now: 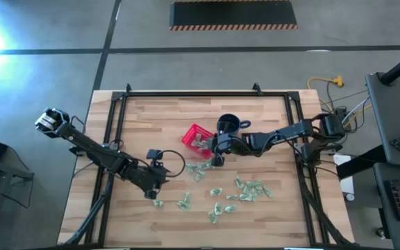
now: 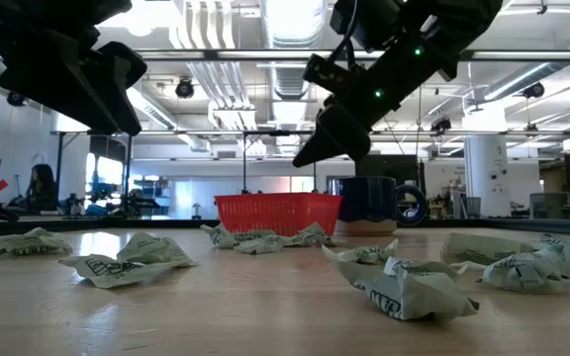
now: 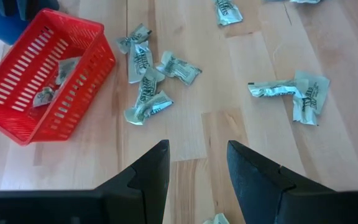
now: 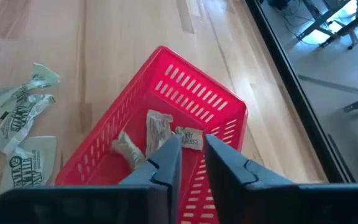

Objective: Pick and place items into bin
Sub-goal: Put the stevia packet into the bin

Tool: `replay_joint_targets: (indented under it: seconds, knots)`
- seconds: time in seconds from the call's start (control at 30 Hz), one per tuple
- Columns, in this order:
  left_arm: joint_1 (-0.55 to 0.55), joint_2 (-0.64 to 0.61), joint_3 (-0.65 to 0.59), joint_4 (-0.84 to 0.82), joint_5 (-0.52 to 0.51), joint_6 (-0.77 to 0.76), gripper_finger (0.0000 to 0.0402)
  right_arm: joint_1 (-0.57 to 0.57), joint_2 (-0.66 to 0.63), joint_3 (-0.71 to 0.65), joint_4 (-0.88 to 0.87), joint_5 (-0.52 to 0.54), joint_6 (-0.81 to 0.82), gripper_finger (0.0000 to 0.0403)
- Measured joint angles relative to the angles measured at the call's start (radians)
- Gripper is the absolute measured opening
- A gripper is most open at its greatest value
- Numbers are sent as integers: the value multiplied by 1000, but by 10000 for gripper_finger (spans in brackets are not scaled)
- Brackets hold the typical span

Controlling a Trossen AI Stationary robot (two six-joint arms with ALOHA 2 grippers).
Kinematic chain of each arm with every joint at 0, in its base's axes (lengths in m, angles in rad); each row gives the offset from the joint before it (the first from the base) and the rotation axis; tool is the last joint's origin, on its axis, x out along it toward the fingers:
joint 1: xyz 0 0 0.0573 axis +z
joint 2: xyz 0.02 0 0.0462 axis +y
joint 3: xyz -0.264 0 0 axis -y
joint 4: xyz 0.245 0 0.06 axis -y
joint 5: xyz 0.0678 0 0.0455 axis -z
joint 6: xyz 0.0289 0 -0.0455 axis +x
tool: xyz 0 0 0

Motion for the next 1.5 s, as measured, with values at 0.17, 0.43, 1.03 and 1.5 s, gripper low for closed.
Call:
replay_joint_targets:
  seconds: [0.17, 0.43, 1.03, 1.5]
  knots:
    - [0, 0, -2, -9, 50, -29, 144, 3, -2, 0, 0, 0, -3, 95]
    - [0, 12, -24, -224, 228, -294, 144, 54, -10, 2, -28, -125, -64, 102]
    - [8, 155, -97, -38, 208, -232, 144, 73, -10, 2, -30, -209, -26, 90]
    - [13, 215, -86, -65, 216, -225, 96, 74, -10, 2, -30, -209, -19, 79]
